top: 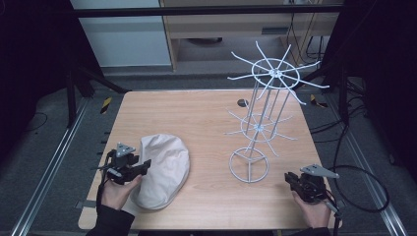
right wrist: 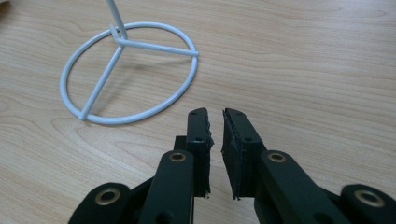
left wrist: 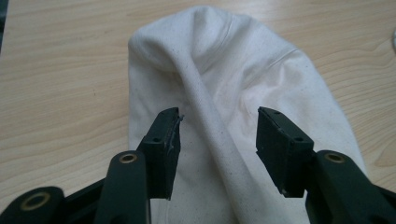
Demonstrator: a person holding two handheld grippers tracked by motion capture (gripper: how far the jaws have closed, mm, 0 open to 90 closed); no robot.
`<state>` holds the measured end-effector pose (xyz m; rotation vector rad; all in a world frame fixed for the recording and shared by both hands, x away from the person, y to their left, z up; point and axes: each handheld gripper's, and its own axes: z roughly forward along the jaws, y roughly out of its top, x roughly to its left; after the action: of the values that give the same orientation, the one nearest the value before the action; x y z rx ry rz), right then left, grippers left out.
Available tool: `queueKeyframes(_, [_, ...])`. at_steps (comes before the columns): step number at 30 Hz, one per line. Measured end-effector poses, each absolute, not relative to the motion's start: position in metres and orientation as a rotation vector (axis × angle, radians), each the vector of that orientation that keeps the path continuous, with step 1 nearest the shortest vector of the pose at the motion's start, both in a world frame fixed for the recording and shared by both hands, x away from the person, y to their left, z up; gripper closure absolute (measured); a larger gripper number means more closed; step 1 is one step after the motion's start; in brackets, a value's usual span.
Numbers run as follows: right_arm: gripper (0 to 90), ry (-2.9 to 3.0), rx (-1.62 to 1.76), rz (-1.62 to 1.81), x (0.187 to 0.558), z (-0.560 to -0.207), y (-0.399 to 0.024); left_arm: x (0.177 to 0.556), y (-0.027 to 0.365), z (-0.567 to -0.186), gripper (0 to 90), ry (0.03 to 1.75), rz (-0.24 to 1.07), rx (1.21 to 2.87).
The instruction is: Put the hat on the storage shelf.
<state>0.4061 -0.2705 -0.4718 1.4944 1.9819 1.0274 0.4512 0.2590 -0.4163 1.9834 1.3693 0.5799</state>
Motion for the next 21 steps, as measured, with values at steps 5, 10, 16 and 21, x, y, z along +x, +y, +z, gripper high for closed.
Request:
queueKeyframes(5, [80.4,1.984,1.508,1.030,0.406,-0.472,-0.270,0.461,0.261,-0.427,56.1,1.428,0.545,1.990])
queueKeyframes(10, [80.3,1.988,1.507,1.030,0.407,-0.473,-0.269,0.466,0.263,-0.431,68.4,1.442,0.518,1.994])
queueKeyframes(16, [80.1,1.996,1.497,1.026,0.407,-0.473,-0.270,0.472,0.263,-0.436,82.3,1.456,0.479,2.016])
queueKeyframes(21, [80.0,2.001,1.499,1.026,0.408,-0.474,-0.269,0.469,0.265,-0.431,88.2,1.440,0.475,1.997])
